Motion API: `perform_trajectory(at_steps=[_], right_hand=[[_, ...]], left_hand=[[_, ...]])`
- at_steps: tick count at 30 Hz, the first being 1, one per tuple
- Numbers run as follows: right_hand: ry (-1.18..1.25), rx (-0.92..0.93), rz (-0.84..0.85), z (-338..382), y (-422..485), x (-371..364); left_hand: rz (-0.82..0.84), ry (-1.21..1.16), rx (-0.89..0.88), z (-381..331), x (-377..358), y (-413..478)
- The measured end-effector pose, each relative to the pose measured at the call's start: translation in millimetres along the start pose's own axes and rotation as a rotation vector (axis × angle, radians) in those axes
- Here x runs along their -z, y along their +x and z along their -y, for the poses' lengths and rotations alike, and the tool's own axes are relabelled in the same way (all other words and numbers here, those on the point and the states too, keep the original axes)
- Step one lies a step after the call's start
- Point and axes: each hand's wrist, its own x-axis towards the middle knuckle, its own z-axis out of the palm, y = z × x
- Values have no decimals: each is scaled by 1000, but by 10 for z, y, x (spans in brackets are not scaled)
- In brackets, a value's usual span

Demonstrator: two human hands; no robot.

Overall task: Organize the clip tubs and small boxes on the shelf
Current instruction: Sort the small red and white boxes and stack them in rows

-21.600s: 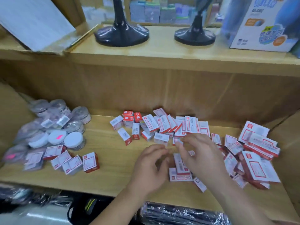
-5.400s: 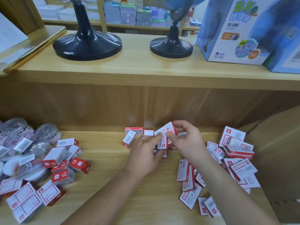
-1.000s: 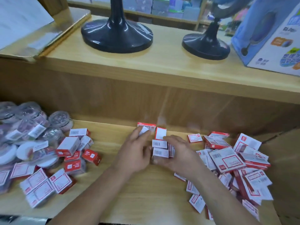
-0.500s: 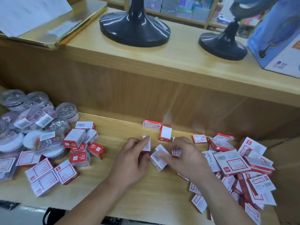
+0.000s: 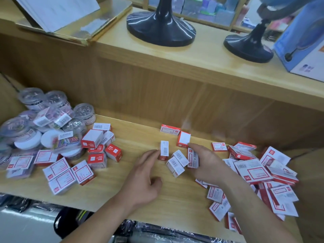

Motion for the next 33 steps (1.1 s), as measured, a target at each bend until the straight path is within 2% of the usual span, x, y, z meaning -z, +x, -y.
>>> perform_trajectory(at_steps=[5, 12, 14, 21, 26, 33], right_hand=[[6, 19, -92, 34, -93, -24], [235, -6, -352, 65, -198, 35], [292, 25, -314, 132, -200, 17], [199, 124, -201, 345, -143, -151], [245, -46, -367, 216, 220, -5], [283, -278, -297, 293, 653, 22]], left_hand=[[-14, 15, 17, -30, -38, -31], [-60, -58, 60, -62, 45, -60], [-53, -67, 58, -84, 44, -51], [-99, -83, 16, -114, 63, 17], [-119, -27, -4, -75, 117, 147], [-105, 137, -28, -207, 201, 822]])
